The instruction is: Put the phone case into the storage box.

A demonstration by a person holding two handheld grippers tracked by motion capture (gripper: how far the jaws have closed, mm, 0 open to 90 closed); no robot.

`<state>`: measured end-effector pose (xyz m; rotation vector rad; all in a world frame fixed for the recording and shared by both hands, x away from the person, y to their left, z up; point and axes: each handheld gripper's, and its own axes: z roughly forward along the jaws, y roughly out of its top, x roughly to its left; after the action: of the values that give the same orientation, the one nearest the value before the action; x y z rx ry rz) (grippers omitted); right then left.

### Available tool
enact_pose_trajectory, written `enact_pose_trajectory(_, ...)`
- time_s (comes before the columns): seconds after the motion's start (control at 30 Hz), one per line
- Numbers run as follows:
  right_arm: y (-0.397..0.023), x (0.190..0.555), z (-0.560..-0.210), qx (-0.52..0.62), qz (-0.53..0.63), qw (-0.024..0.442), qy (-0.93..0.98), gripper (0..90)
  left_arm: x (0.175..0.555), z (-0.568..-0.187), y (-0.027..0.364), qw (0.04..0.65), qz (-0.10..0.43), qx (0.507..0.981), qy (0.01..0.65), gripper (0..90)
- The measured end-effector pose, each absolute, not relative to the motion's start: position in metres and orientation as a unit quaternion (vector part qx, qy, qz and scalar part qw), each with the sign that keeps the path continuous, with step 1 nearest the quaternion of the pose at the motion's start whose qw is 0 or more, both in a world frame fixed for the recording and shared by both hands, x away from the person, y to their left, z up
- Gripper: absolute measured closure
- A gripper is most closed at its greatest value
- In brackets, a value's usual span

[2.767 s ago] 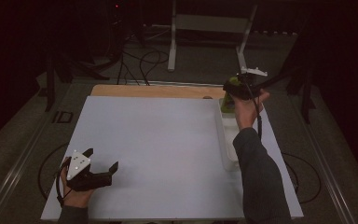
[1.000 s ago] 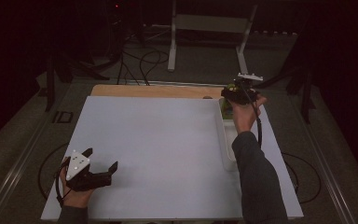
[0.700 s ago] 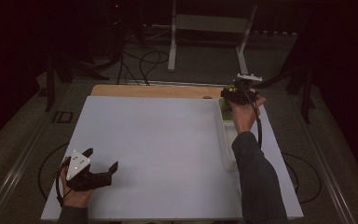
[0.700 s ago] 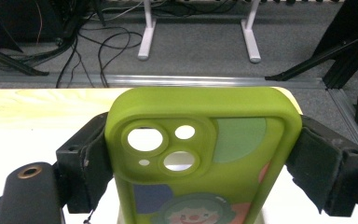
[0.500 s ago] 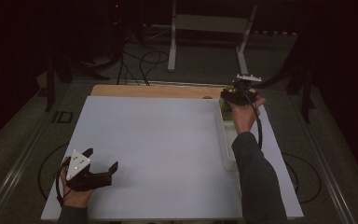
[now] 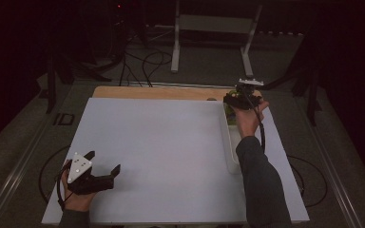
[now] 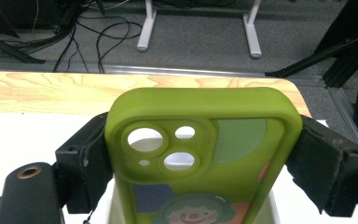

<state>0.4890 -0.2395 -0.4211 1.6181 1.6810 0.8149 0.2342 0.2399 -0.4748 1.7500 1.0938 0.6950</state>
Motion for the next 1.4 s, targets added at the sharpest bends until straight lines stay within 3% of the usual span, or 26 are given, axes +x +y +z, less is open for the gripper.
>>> enact_pose_trajectory(0.87,-0.2383,0.4942,-0.4302,0.622,0.293,0.309,0.657,14.4,0.2342,-0.4749,0.2401,0.463,0.282,0.712,0.446,0.0)
enact_pose_trajectory(1.13,-0.2402,0.4957,-0.4311,0.625,0.292,0.304,0.657,8.1,0.2342,-0.4748,0.2401,0.464,0.282,0.712,0.446,0.0)
enact_pose_trajectory(1.4,-0.2396,0.4934,-0.4253,0.618,0.314,0.308,0.651,7.6,0.2341,-0.4747,0.2403,0.463,0.282,0.712,0.446,0.0)
